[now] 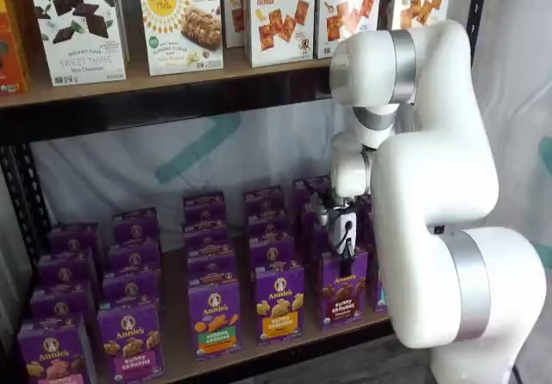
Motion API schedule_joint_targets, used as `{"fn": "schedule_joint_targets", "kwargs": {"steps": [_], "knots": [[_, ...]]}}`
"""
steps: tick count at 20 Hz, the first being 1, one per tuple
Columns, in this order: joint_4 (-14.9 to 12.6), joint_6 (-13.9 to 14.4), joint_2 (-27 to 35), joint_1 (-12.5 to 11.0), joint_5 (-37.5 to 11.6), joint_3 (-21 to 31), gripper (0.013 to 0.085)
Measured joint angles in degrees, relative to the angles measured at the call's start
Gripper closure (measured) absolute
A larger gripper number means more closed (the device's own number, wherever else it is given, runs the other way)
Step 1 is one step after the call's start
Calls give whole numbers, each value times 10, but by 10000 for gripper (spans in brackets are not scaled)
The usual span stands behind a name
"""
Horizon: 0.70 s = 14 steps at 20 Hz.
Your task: Pick up the purple box with a brown patch in the center, on the bottom shelf, the fifth box from the left
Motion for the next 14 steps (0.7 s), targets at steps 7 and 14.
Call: {"fn": "schedule_joint_targets", "kwargs": {"steps": [7,14], "knots": [[13,-12,15,1,-22,-2,130],[23,-20,18,2,-52,8,250]]}}
